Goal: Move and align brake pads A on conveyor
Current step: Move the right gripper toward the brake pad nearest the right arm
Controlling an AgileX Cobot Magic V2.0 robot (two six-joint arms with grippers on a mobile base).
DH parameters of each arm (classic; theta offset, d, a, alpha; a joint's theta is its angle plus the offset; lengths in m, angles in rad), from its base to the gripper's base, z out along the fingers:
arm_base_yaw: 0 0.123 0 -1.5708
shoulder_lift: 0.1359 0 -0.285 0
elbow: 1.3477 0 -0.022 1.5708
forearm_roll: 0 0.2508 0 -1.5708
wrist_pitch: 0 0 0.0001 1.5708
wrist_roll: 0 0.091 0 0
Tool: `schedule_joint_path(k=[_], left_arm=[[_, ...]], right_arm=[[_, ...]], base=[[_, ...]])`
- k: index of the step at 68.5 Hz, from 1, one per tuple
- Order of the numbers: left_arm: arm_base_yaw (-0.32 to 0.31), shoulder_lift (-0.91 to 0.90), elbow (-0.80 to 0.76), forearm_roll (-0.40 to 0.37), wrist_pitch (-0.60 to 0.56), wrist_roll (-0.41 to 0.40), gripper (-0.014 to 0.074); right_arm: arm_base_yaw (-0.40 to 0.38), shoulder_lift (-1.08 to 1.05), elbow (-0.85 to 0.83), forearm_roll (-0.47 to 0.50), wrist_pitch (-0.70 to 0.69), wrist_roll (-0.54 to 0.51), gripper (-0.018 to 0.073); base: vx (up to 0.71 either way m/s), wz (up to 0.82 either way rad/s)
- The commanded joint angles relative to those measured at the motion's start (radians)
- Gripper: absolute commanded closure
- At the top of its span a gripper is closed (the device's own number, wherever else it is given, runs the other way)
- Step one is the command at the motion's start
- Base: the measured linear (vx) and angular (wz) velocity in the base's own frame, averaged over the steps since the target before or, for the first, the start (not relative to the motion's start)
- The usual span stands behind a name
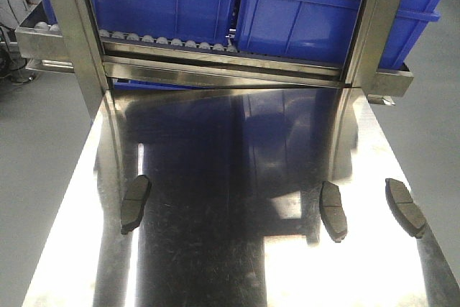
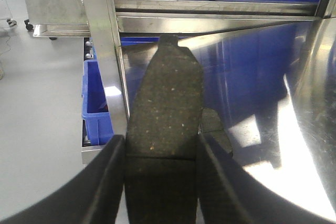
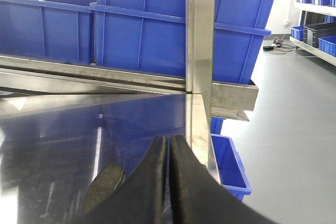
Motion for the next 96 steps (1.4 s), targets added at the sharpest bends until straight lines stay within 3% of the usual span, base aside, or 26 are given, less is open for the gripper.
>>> schedule_joint_path(k=[1, 68, 77, 96], left_arm=[[-0.003, 0.007, -0.031, -0.019, -0.093, -0.007, 0.0505], [-0.003, 0.007, -0.031, -0.019, -0.093, -0.007, 0.0505], [-0.003, 0.007, -0.031, -0.019, -0.093, -0.007, 0.0505], [-0.003, 0.007, -0.031, -0.019, -0.093, -0.007, 0.0505]], right_arm=[[-0.007, -0.013, 0.018, -0.003, -0.077, -0.008, 0.0563], [-0.007, -0.013, 0.008, -0.017, -0.083, -0.012, 0.0563], [-0.007, 0.046, -0.093, -0.017, -0.008, -0.012, 0.0561], [-0.007, 0.485, -0.498, -0.041, 0.281, -0.009, 0.0561]], base=[[0.00, 0.00], [0.00, 0.00], [0.00, 0.00], [0.00, 0.00]])
